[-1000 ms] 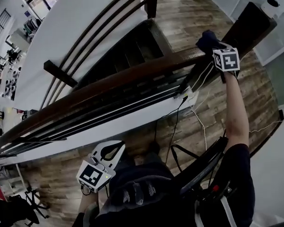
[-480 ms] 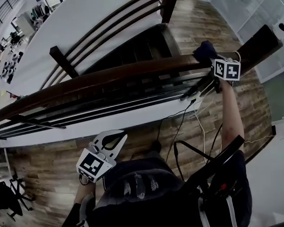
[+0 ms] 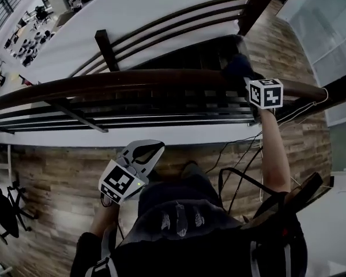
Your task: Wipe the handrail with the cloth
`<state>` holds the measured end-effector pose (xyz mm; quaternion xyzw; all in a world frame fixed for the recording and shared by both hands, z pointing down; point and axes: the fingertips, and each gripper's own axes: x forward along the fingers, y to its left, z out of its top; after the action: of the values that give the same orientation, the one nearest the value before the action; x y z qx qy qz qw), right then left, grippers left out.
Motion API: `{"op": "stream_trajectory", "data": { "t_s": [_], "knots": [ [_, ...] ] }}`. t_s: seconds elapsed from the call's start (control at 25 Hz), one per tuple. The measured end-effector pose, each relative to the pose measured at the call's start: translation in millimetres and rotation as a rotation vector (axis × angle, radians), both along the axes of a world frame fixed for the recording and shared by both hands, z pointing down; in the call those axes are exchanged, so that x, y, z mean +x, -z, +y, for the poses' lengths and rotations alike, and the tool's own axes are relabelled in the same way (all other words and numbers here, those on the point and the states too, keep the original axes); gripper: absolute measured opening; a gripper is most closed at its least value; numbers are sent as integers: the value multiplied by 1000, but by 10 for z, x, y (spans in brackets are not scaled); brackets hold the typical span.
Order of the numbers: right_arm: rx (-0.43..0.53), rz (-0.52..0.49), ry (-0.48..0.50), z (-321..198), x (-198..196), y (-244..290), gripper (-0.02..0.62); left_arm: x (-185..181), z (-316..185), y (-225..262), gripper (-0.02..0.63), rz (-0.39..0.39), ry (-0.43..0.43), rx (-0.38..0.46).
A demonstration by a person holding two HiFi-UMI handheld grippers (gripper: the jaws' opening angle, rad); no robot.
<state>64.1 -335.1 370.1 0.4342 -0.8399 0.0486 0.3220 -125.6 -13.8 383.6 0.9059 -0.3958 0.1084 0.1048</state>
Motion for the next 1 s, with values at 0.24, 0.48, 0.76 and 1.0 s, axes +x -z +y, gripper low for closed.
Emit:
{"op": "stream_trajectory", "data": {
  "t_s": [0.24,0.48,0.76,1.0],
  "knots": [
    [11,78,329,776,-2021,-95,53,-659,230,-157,8,43,90,-32],
    [-52,21,650,1577,-3411,-161,53,-1359,261,-265,8,4,256,-53],
    [-40,47,748,2073,-4598,-201,54,-2279,579,-497,8,18,320,-68],
    [-21,63,704,2455,-5626,-198,52,-3304,1043,-574,8,48,227,-82]
  ]
}}
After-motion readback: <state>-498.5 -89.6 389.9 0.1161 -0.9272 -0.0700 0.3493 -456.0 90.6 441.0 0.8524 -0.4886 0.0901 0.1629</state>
